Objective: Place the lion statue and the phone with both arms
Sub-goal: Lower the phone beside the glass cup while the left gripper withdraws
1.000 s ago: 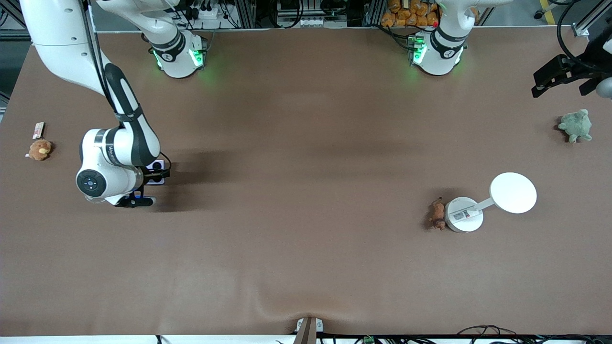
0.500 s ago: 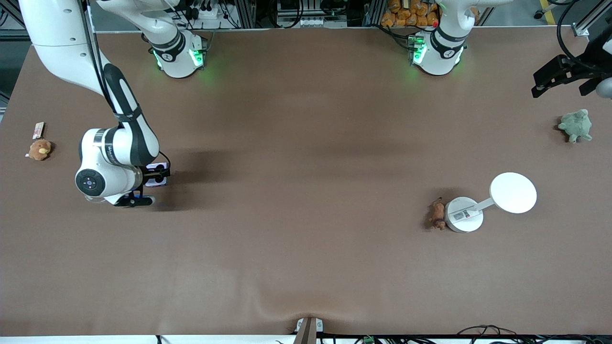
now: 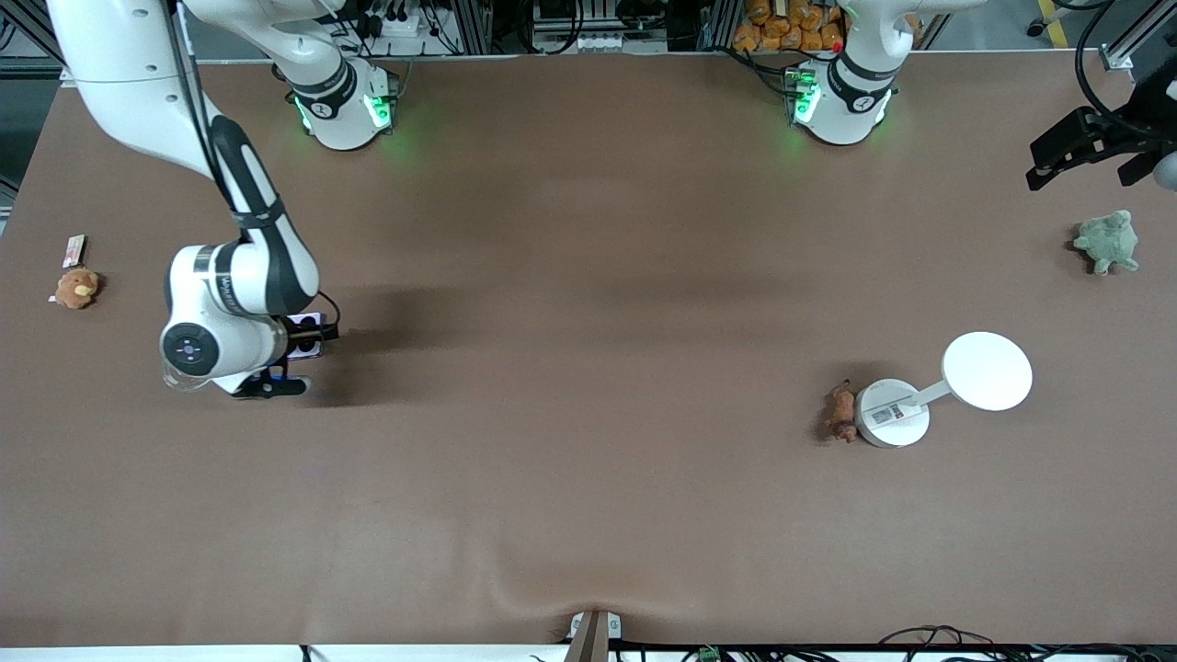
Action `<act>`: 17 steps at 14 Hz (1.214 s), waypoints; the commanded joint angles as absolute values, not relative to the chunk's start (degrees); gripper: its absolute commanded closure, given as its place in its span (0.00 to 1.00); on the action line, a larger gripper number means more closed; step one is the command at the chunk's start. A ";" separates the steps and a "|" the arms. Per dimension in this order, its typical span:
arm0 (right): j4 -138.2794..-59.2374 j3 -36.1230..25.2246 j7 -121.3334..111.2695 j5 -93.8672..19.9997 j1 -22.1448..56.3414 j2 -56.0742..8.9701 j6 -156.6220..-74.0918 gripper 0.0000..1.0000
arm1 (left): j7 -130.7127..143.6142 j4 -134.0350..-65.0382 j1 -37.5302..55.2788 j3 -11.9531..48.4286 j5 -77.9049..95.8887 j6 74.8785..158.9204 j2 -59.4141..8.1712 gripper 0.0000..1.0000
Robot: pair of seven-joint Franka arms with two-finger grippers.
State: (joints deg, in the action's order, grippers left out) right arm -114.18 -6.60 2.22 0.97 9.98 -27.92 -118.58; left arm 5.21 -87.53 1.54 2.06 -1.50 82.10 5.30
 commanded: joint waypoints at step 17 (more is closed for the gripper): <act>-104.77 -5.63 -0.43 0.62 5.02 -0.45 -104.08 0.00 | 4.92 -86.92 2.11 2.37 -1.58 83.93 4.57 0.00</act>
